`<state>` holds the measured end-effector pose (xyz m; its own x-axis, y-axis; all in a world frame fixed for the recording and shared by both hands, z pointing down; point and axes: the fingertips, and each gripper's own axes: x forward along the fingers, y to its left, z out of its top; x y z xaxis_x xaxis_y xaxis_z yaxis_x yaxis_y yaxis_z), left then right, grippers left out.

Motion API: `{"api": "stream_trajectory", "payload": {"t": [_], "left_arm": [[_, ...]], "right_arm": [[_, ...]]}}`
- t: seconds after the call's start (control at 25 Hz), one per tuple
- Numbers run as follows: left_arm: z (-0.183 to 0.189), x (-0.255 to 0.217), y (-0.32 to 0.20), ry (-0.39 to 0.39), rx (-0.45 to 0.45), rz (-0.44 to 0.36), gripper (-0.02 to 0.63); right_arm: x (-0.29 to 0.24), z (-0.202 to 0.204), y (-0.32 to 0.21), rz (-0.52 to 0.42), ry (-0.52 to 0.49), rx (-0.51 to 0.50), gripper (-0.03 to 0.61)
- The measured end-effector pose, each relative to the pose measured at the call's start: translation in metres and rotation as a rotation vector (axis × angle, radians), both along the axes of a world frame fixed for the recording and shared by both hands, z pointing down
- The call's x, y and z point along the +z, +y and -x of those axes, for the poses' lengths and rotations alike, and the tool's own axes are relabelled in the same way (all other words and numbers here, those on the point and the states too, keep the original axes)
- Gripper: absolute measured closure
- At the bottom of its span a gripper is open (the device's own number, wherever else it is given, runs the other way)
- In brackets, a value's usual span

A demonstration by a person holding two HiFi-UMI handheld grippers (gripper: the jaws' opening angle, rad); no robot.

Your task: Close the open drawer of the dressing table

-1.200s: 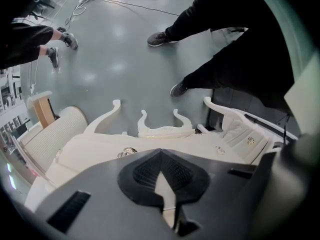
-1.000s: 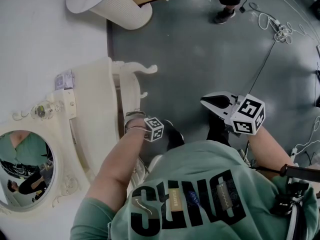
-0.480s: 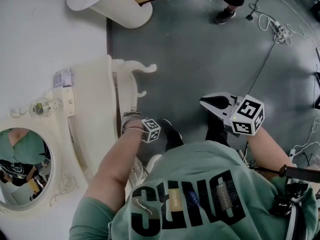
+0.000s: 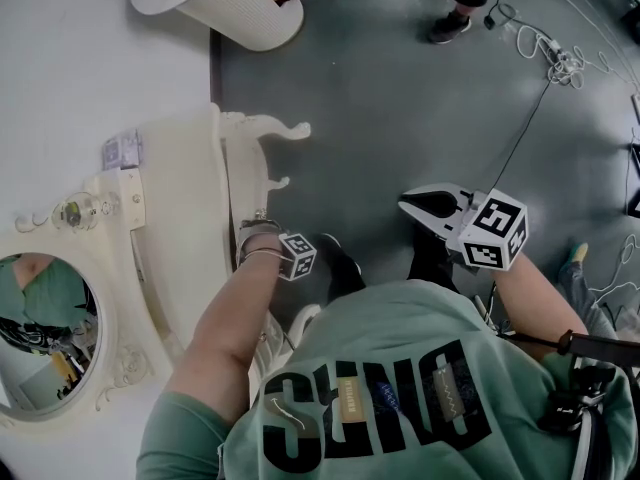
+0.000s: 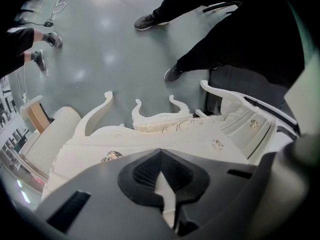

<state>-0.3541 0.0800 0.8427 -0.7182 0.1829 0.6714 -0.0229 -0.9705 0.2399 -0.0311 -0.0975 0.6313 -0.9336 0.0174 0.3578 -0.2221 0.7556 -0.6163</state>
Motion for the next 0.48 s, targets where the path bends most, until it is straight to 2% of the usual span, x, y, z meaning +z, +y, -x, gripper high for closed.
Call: {"api": "stream_trajectory", "payload": {"t": [0.48], "left_arm": [[0.013,0.008,0.005,-0.040,0.017,0.034,0.606]], "right_arm": [[0.012,-0.002,0.004,0.023,0.010,-0.005,0.568]]}}
